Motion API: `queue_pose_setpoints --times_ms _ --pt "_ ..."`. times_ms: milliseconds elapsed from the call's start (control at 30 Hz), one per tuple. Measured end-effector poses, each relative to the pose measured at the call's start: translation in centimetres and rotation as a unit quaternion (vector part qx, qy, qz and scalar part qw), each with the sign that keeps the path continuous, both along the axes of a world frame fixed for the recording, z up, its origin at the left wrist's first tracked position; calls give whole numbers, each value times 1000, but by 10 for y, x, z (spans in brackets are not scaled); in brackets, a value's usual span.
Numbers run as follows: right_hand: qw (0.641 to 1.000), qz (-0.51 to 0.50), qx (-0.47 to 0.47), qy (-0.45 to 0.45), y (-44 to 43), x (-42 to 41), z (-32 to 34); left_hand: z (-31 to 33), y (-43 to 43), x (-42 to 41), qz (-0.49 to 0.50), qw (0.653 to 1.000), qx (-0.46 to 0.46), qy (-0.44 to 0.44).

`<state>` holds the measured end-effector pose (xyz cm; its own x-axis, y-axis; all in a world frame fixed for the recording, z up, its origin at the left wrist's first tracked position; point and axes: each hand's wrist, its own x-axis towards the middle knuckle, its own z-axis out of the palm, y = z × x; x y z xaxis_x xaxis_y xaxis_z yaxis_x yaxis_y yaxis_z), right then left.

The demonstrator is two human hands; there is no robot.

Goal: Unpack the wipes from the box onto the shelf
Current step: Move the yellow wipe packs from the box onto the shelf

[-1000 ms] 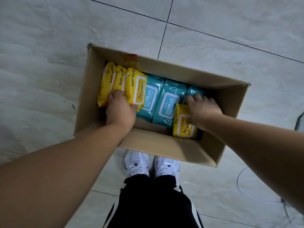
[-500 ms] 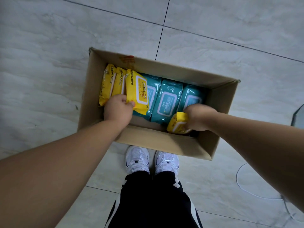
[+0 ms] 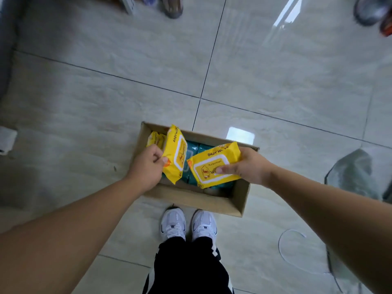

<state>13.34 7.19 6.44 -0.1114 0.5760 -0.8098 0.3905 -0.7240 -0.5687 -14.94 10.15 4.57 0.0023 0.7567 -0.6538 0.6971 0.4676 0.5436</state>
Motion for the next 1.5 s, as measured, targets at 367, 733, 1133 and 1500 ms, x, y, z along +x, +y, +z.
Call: queue_pose_setpoints --times_ms 367,733,1133,1500 --pt "994 -68 58 66 35 9 228 243 64 -12 -9 992 104 -73" --pt "968 -20 213 134 100 -15 502 545 135 -53 -19 965 231 -126" --pt "908 110 353 199 127 -118 723 792 74 -151 43 933 354 -41" --pt "852 225 357 310 68 -311 795 869 -81 -330 155 903 396 63"
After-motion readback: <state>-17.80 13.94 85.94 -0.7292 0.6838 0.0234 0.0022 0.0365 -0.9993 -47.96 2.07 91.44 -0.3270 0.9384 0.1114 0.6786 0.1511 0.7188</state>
